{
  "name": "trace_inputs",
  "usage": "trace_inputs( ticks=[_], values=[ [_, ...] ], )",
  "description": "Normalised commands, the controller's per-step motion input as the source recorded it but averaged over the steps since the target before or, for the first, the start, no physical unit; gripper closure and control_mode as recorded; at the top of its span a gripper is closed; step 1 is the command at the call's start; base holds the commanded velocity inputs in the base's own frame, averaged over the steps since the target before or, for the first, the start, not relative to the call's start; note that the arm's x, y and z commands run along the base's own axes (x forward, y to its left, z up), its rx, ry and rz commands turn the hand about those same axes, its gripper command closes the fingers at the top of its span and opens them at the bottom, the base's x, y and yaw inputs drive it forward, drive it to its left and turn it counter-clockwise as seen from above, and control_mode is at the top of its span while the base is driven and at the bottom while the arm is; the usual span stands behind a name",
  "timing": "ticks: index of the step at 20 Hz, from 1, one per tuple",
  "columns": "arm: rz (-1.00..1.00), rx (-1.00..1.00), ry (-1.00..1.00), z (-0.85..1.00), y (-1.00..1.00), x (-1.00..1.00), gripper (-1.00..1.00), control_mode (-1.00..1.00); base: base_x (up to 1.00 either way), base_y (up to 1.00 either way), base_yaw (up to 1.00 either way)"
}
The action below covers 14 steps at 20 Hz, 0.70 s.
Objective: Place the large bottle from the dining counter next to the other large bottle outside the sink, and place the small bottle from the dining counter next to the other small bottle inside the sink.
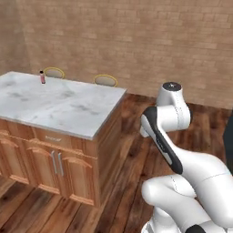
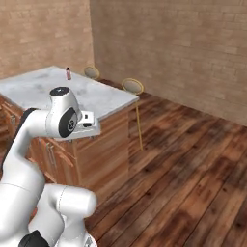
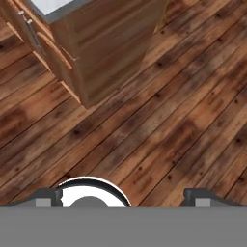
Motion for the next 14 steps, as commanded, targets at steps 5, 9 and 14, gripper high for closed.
trace_inputs(
  ticks=[5, 9, 14],
  values=[
    [0.0, 0.0, 0.0, 0.0, 0.0, 0.0, -1.0, 1.0, 0.7, -0.26, -0.35],
    [0.0, 0.0, 0.0, 0.0, 0.0, 0.0, -1.0, 1.0, 0.92, -0.26, -0.32],
    [0.0, 0.0, 0.0, 0.0, 0.0, 0.0, -1.0, 1.0, 1.0, -0.17, -0.2]
  ],
)
